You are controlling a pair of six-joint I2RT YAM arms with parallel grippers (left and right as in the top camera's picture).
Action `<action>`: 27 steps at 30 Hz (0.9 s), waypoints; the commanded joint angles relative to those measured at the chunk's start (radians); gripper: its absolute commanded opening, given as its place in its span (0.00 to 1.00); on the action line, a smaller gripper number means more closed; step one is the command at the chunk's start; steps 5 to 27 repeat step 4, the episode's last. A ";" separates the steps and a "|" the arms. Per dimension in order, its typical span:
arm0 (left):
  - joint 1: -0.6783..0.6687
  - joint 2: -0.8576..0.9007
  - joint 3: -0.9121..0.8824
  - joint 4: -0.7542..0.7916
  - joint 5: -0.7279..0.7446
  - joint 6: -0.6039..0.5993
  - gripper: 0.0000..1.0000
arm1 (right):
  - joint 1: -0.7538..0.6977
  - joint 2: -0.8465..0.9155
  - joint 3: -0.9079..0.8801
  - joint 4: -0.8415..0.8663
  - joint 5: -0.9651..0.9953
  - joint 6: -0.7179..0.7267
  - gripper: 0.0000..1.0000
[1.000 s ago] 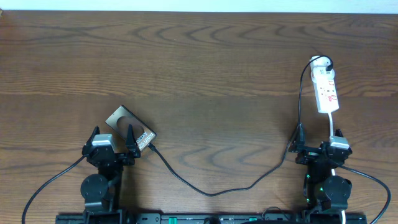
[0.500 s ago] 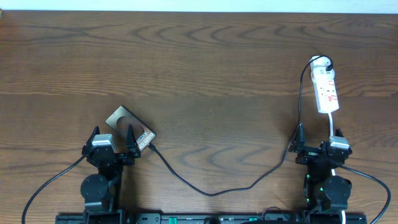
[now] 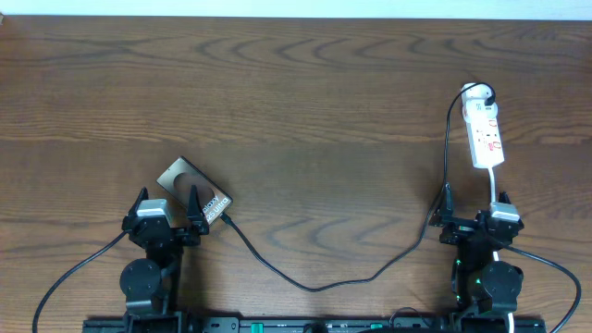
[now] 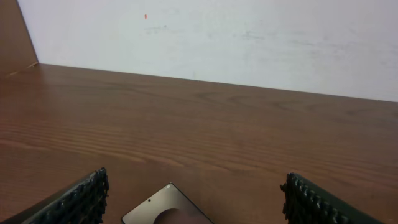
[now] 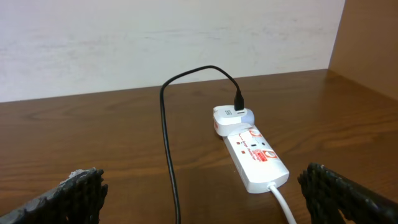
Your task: Plug charger to phone and switch on socket
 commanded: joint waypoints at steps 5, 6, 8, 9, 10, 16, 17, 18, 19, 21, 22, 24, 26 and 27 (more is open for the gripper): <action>0.004 -0.004 -0.013 -0.039 0.027 0.010 0.88 | 0.009 -0.010 -0.001 -0.004 -0.002 -0.015 0.99; 0.004 -0.004 -0.013 -0.039 0.027 0.010 0.88 | 0.009 -0.010 -0.001 -0.004 -0.002 -0.015 0.99; 0.004 -0.004 -0.013 -0.039 0.027 0.010 0.88 | 0.009 -0.010 -0.001 -0.004 -0.002 -0.015 0.99; 0.004 -0.004 -0.013 -0.039 0.027 0.010 0.88 | 0.009 -0.010 -0.001 -0.004 -0.002 -0.015 0.99; 0.004 -0.004 -0.013 -0.039 0.027 0.010 0.88 | 0.009 -0.010 -0.001 -0.004 -0.002 -0.015 0.99; 0.004 -0.004 -0.013 -0.039 0.027 0.010 0.88 | 0.009 -0.010 -0.001 -0.004 -0.002 -0.015 0.99; 0.004 -0.004 -0.013 -0.039 0.027 0.010 0.88 | 0.009 -0.010 -0.001 -0.004 -0.002 -0.015 0.99; 0.004 -0.004 -0.013 -0.039 0.027 0.010 0.88 | 0.009 -0.010 -0.001 -0.004 -0.002 -0.015 0.99; 0.004 -0.004 -0.013 -0.039 0.027 0.010 0.88 | 0.009 -0.010 -0.001 -0.004 -0.002 -0.015 0.99; 0.004 -0.004 -0.013 -0.039 0.027 0.010 0.88 | 0.009 -0.010 -0.001 -0.004 -0.002 -0.015 0.99; 0.004 -0.004 -0.013 -0.039 0.027 0.010 0.88 | 0.009 -0.010 -0.001 -0.004 -0.002 -0.015 0.99; 0.004 -0.004 -0.013 -0.039 0.027 0.010 0.88 | 0.009 -0.010 -0.001 -0.004 -0.002 -0.015 0.99; 0.004 -0.004 -0.013 -0.039 0.027 0.010 0.88 | 0.009 -0.010 -0.001 -0.004 -0.002 -0.015 0.99; 0.004 -0.004 -0.013 -0.039 0.027 0.010 0.88 | 0.009 -0.010 -0.001 -0.004 -0.002 -0.015 0.99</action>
